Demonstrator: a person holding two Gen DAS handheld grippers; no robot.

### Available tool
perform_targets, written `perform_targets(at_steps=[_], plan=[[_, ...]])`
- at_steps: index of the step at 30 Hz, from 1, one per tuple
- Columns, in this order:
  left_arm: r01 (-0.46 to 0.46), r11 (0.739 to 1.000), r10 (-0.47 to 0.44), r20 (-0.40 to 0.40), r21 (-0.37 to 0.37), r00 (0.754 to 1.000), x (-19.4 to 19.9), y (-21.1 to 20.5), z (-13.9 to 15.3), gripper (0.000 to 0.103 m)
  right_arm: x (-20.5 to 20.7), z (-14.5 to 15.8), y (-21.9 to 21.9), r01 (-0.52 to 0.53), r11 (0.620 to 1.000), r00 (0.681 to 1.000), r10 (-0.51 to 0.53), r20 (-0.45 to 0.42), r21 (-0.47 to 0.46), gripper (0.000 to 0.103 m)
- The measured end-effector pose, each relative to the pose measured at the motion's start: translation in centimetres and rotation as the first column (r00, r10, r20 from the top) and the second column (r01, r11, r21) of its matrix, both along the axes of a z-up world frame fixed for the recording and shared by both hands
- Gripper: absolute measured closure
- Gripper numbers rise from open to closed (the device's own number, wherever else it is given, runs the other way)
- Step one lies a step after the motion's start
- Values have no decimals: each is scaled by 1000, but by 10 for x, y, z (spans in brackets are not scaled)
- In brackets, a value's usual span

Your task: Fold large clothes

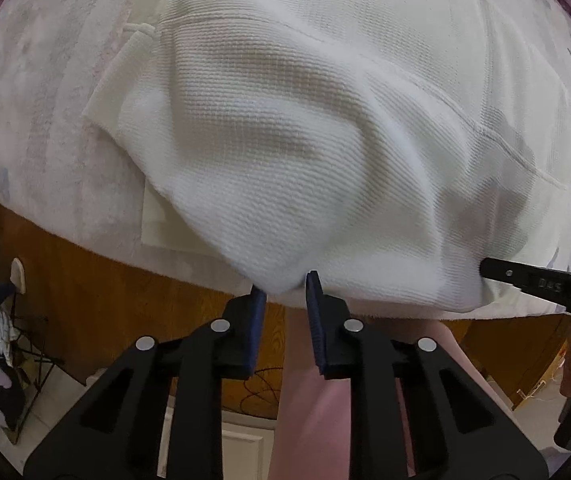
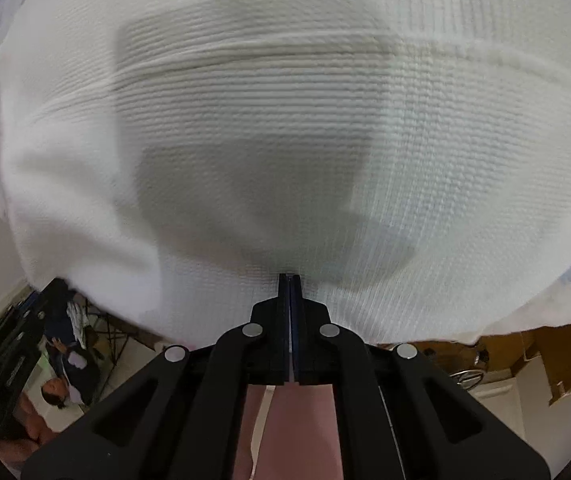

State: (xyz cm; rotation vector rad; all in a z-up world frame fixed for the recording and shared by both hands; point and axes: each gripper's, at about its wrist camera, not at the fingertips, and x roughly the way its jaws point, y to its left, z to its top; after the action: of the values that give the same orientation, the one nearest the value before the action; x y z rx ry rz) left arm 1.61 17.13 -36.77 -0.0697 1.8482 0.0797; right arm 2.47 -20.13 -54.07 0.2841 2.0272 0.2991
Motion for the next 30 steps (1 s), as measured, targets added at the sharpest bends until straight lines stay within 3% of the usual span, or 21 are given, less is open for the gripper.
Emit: perform_targets(at_steps=[5,8,10,12,14,18,20,22,25,28,30], plan=[[9,998,-8,-19,62,1000,-4,8,9,83,-5,17,25,-54,990,998,57,-13,133,101],[6,996,-5,-13,95,1000,-5,13,15,83,-11,4,43,-130,983,991,133,-13,131,101],[-2,998,1,15,68,1000,-3,10,21,83,-18,-15,39,-149,984,989,150,-3,101,103],[-3,999,2,28,39,1000,6,-3,19,83,-20,-40,34,-75,994,996,79,-43,85,103],[15,1000,-15,28,20,999,13,-19,9,83,-15,-39,28,-32,996,995,40,-87,86,103],[45,999,-44,-50,27,998,10,-32,-40,84,-1,0,5,-90,995,995,88,43,41,102],[-31,999,31,-59,-4,998,8,-21,-61,83,10,8,-22,-52,998,993,57,107,-47,100],[-89,995,86,-85,-32,993,11,-18,-60,81,14,-6,-47,-9,992,993,23,119,-124,101],[-92,993,82,-135,-70,987,18,-16,-53,81,10,-41,-69,109,993,988,-103,112,-46,103],[-22,996,11,-127,-84,992,27,-19,-29,81,15,-33,-70,110,993,992,-107,70,-52,103],[1,996,-11,-105,-94,994,33,-18,-11,80,24,-22,-84,125,992,990,-125,59,-7,99]])
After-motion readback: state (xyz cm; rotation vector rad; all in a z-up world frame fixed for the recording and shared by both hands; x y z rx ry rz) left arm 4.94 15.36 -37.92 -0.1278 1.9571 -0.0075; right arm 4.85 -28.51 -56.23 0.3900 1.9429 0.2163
